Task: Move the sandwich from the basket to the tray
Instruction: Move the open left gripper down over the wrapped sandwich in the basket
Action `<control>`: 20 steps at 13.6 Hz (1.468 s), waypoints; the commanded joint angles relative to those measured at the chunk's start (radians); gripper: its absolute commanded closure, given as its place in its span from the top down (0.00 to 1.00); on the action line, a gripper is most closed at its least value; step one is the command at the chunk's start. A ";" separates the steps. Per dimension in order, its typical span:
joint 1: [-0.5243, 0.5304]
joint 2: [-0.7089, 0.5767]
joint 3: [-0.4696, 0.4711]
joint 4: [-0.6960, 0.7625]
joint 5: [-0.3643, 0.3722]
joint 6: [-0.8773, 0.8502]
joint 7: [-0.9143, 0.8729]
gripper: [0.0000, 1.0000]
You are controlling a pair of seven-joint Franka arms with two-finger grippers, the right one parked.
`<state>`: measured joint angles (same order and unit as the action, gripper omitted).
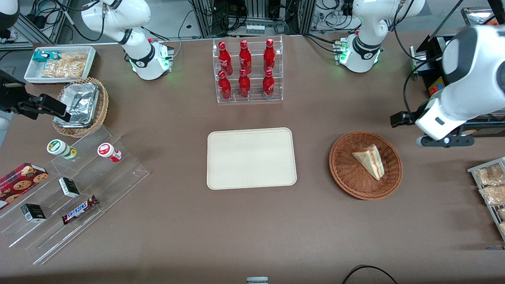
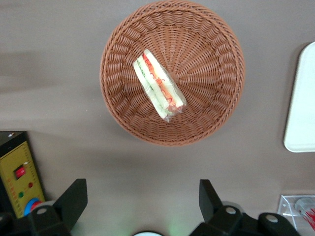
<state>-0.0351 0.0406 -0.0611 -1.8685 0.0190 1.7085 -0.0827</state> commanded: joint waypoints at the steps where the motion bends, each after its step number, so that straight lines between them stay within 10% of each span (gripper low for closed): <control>1: -0.003 -0.048 0.000 -0.154 -0.008 0.138 -0.006 1.00; 7: -0.002 -0.035 0.000 -0.366 -0.007 0.474 -0.154 1.00; 13: -0.023 0.050 0.000 -0.363 -0.007 0.543 -0.606 1.00; 20: -0.023 0.155 0.000 -0.353 -0.010 0.628 -0.736 1.00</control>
<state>-0.0549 0.1626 -0.0624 -2.2301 0.0159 2.3072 -0.7930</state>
